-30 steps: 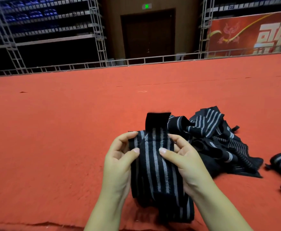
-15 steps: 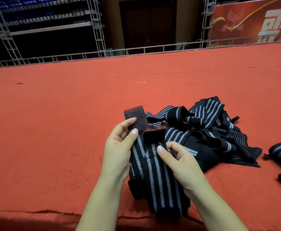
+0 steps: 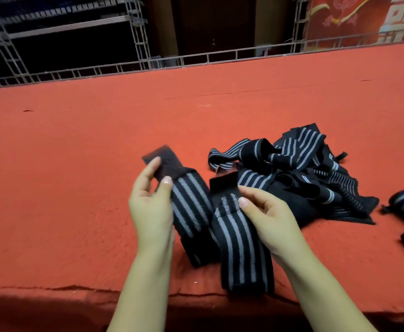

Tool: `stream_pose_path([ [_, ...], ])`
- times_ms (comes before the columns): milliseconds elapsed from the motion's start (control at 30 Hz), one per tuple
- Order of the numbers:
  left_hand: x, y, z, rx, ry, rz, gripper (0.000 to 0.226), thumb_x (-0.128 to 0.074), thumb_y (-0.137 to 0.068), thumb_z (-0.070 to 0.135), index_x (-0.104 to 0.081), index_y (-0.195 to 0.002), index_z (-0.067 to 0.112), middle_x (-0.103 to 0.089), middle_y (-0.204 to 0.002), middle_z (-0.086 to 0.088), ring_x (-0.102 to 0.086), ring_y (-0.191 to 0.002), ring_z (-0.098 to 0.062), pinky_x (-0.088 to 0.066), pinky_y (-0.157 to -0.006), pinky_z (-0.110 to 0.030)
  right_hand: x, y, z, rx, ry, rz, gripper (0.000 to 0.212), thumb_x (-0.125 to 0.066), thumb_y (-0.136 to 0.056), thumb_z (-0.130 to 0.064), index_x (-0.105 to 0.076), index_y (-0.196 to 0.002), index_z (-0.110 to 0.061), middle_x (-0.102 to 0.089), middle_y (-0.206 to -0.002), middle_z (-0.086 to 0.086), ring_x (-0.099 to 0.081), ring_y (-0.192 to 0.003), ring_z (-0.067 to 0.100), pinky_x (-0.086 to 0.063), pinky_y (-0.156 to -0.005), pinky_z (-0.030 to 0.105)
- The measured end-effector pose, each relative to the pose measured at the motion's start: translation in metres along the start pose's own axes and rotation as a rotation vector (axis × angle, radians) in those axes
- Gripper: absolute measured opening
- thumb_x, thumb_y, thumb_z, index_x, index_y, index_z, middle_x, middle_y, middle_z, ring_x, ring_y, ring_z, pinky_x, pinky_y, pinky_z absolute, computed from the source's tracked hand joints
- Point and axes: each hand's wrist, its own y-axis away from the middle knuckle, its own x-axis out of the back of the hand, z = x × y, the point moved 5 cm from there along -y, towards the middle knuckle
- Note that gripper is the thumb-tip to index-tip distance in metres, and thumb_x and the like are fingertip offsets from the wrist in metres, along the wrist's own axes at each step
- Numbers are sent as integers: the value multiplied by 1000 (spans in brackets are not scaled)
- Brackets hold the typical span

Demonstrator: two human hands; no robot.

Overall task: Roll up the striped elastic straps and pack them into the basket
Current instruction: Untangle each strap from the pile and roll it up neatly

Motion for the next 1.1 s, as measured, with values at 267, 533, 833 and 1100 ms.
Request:
stream_pose_path([
  [267, -8, 10, -1, 67, -35, -132, 25, -60, -92, 1, -72, -96, 22, -74, -96, 3, -66, -91, -9, -53, -88, -31, 5, -8, -16, -43, -173, 26, 19, -59, -89, -10, -61, -74, -21, -61, -71, 0, -54, -67, 13, -44, -61, 26],
  [533, -35, 46, 7, 171, 144, -330, 41, -61, -90, -4, -65, -114, 27, -76, -89, 0, -68, -82, -14, -56, -74, -25, -18, -4, -23, 38, -168, 8, 11, -64, -79, -27, -63, -68, -26, -57, -72, 3, -50, -71, 20, -42, -69, 35],
  [833, -39, 62, 6, 127, 107, -303, 27, -58, -90, -6, -68, -110, 10, -75, -104, -6, -69, -102, -21, -53, -95, -37, -22, 7, -31, 226, -67, 107, 15, -70, -86, -13, -63, -89, -26, -69, -86, -9, -64, -82, 8, -50, -76, 22],
  [1100, -37, 60, 3, 134, 79, -337, 14, -59, -93, 7, -70, -89, 14, -73, -83, -3, -66, -79, -16, -55, -74, -28, -15, 7, -34, 172, -285, 119, 6, -66, -79, -17, -66, -83, -12, -69, -78, -2, -63, -77, 12, -52, -72, 23],
])
